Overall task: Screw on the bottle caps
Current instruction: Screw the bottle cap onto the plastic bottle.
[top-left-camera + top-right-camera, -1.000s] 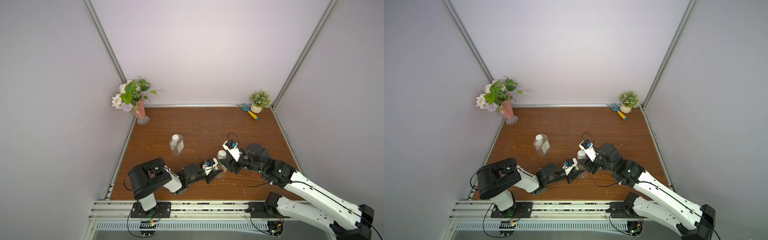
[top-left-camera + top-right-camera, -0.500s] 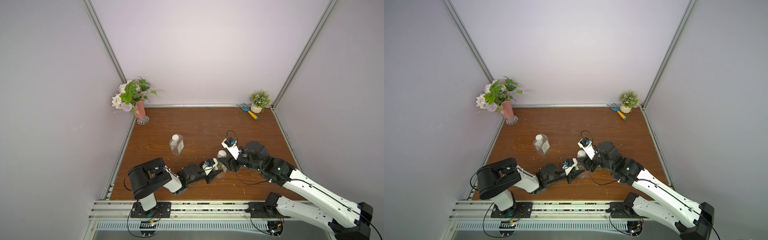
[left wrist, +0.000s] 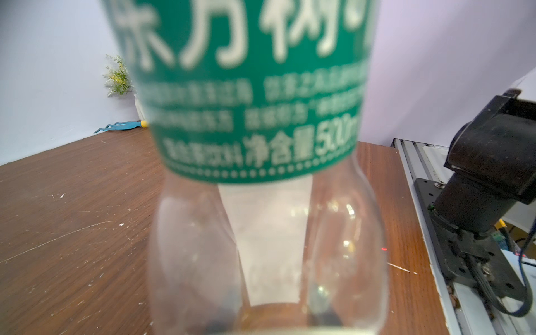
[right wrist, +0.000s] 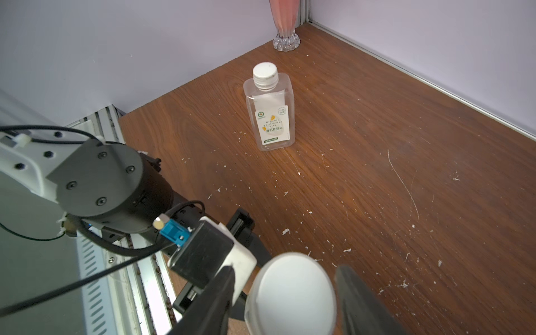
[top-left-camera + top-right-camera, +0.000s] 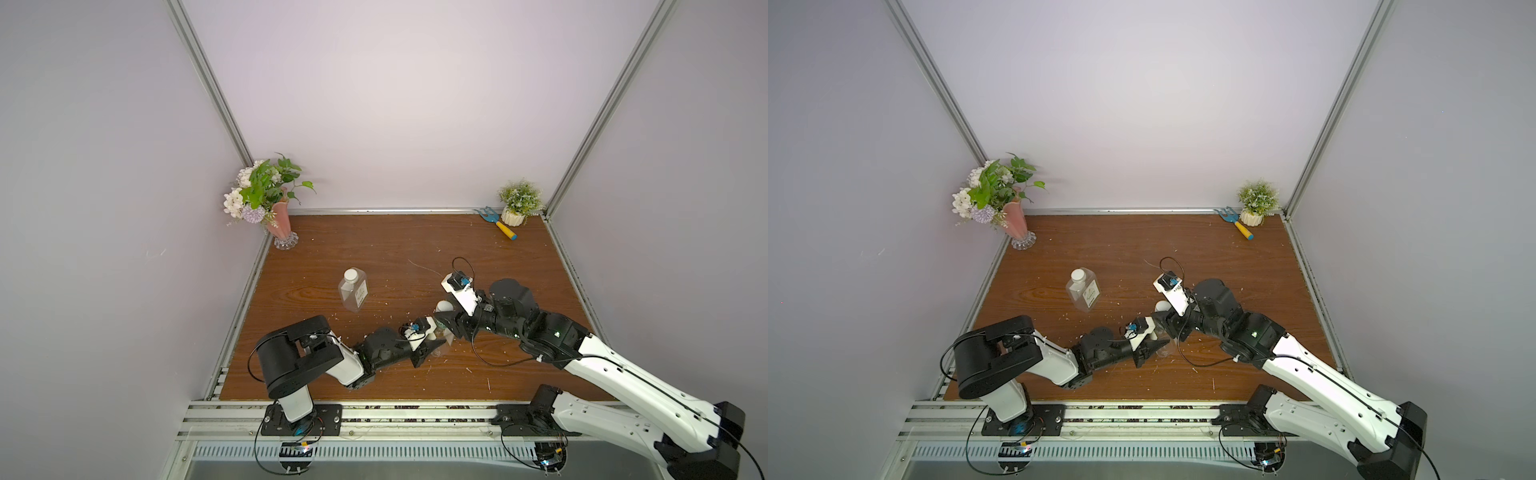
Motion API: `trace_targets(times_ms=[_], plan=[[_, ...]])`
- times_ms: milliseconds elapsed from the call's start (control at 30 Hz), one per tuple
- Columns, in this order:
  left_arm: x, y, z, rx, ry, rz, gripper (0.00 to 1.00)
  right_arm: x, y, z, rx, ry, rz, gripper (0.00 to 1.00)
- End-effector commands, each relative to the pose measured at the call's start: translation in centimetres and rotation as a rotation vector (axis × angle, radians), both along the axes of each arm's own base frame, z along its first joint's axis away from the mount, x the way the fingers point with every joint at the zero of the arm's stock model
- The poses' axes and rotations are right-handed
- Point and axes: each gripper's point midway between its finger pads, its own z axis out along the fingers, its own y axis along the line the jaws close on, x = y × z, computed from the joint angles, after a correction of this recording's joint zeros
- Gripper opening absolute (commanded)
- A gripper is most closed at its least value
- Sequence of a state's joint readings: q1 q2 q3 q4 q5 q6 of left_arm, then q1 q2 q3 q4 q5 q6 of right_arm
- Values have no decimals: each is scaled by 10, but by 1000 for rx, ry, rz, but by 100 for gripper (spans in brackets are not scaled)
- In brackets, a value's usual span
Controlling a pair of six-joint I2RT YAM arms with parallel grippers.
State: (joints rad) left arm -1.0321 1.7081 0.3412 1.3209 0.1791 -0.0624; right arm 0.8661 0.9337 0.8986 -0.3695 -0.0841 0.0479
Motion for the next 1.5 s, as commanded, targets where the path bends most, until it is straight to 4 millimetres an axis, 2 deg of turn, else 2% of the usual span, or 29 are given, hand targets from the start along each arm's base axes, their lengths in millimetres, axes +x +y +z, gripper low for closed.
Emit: trace_targets(times_ms=[0, 967, 1467], plan=[[4, -1, 9, -21, -26, 6, 7, 3, 2, 19, 31, -21, -2, 58], [5, -5, 3, -6, -18, 4, 7, 1, 2, 23, 42, -3, 11, 49], [5, -3, 5, -9, -18, 6, 7, 1, -1, 16, 31, 6, -5, 44]])
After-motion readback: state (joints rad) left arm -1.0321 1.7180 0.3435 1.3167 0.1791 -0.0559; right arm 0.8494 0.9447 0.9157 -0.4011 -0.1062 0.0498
